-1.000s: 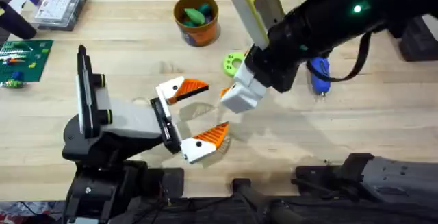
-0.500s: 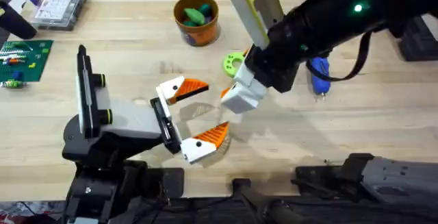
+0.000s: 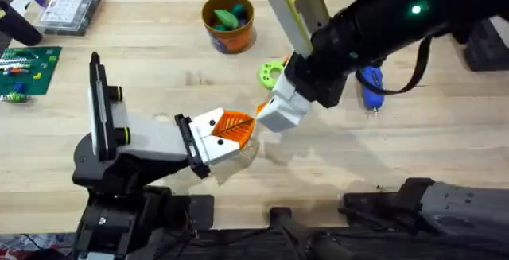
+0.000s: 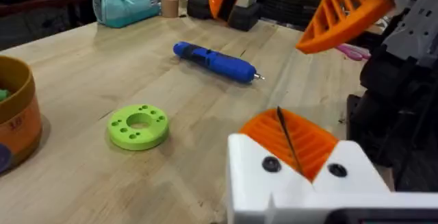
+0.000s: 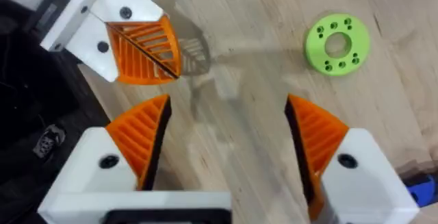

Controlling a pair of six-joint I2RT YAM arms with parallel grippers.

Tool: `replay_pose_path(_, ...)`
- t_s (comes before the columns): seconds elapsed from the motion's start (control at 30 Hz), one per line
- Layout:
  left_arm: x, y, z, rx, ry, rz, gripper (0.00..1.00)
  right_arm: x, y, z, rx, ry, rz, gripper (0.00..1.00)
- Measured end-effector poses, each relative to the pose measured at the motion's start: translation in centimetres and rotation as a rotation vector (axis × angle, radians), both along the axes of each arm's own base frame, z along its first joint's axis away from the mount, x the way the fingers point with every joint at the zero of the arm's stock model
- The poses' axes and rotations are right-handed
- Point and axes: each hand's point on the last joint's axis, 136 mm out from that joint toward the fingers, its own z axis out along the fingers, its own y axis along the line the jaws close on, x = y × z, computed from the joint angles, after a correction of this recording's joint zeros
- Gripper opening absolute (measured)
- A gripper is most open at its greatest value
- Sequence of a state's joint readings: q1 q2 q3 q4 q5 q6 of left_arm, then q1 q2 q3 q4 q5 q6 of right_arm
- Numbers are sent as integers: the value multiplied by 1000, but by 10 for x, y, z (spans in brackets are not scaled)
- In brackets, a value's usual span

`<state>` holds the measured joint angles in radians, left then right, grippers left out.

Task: Pick up the gripper from the table and insert it into the empty holder that is missing its gripper. Then pick up a screw, insert it into the mounting hole, and use the screwdriver to tighten it. Finally, clean up the table by picking up the vegetable and placing it into the bucket.

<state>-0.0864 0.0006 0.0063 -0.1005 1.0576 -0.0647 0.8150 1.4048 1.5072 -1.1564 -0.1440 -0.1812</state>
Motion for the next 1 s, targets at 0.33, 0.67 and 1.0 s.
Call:
replay_pose_path(0.33,0,0,0,0,0,0,5,25,-43,4,-24,15,-259,995)
replay_pose_path(0.67,0,0,0,0,0,0,5,34,-101,13,-35,40,-499,995)
replay_pose_path(1.0,0,0,0,0,0,0,5,62,-171,10,-133,-4,-774,995)
